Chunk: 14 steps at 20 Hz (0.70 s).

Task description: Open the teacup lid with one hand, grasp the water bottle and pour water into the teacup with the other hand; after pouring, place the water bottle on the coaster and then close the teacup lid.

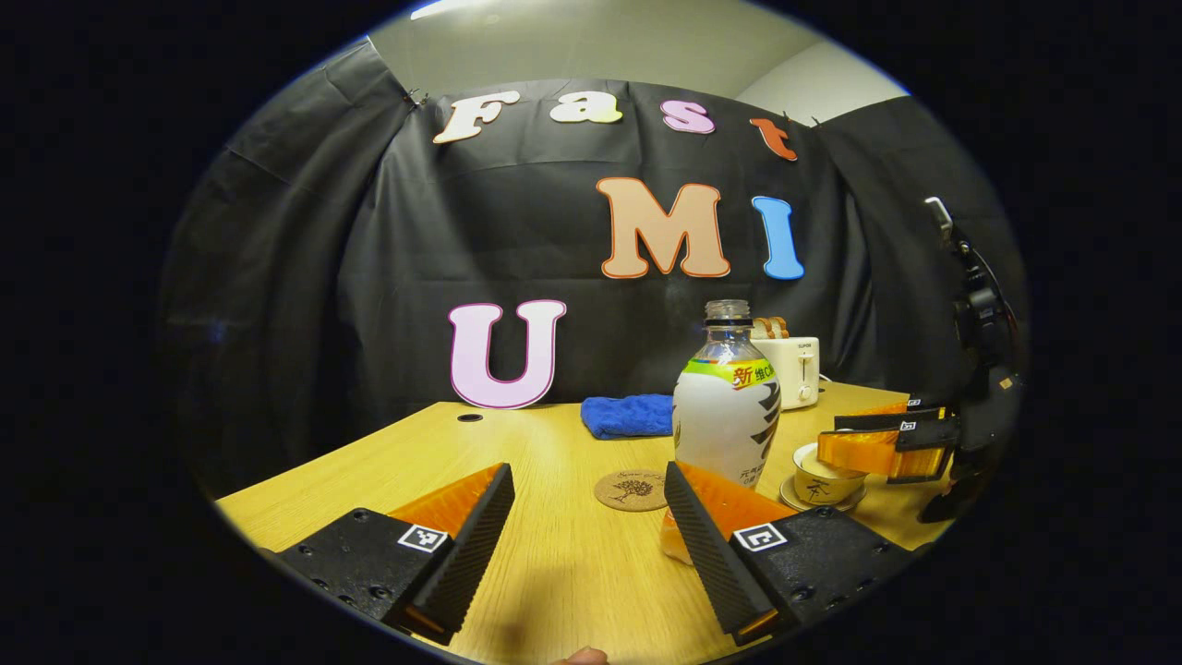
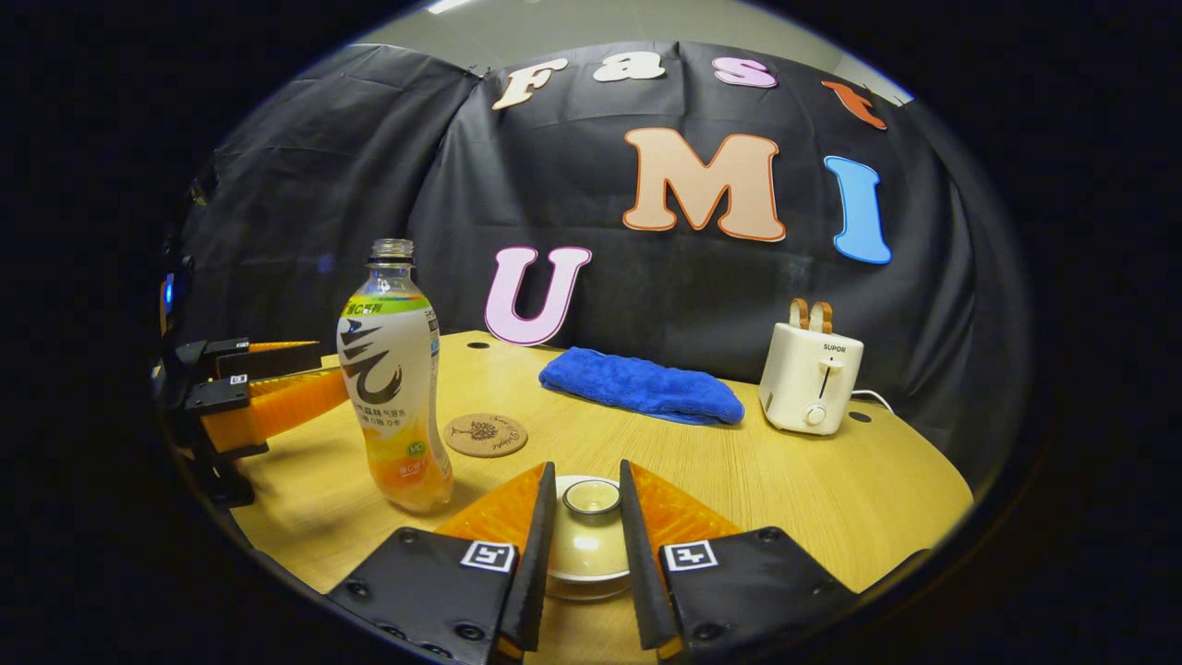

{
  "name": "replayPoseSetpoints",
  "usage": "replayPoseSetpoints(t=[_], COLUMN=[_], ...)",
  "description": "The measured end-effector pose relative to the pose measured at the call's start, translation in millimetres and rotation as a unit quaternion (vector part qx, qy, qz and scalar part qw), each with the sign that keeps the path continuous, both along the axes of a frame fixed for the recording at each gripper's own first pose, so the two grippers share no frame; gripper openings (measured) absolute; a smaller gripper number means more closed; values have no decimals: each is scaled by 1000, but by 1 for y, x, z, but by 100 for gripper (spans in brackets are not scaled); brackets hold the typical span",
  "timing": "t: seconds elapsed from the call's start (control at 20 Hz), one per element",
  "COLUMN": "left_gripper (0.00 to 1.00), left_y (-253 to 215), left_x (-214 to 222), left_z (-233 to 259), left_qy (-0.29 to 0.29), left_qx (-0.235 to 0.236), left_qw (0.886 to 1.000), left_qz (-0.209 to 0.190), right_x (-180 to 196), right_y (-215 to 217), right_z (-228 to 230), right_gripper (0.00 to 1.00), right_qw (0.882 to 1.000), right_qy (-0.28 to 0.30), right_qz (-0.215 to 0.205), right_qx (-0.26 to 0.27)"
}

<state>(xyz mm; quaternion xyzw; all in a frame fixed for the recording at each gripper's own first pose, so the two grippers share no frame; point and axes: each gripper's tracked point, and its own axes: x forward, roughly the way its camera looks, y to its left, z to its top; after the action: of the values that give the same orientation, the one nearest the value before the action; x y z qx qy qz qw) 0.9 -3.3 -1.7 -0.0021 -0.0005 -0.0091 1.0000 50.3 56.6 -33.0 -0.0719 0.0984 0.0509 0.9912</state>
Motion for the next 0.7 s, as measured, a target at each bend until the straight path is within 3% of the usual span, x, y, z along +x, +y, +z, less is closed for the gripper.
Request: replayPoseSetpoints(t=[0.1, 0.2, 0.25, 0.45, 0.7], left_gripper=[96, 96, 96, 96, 96], left_y=[-1, -1, 0, 1, -9], left_x=[1, 0, 0, 1, 1], left_z=[0, 0, -1, -1, -1], left_qy=[0, 0, 0, 2, 1], left_qx=[0, 0, 0, 0, 3], left_qw=[1000, 1000, 1000, 1000, 1000], left_qz=[0, 0, 1, 6, -17], right_x=[1, -1, -1, -2, -8], right_y=[-2, -2, -3, -2, -13], right_z=[-1, 0, 1, 2, 18], right_gripper=[33, 34, 29, 28, 29], right_qw=[1000, 1000, 1000, 999, 998], right_qy=[-1, -5, -11, -15, -50], right_qz=[-4, -7, -6, -2, -8], right_qx=[5, 12, 15, 30, 45])
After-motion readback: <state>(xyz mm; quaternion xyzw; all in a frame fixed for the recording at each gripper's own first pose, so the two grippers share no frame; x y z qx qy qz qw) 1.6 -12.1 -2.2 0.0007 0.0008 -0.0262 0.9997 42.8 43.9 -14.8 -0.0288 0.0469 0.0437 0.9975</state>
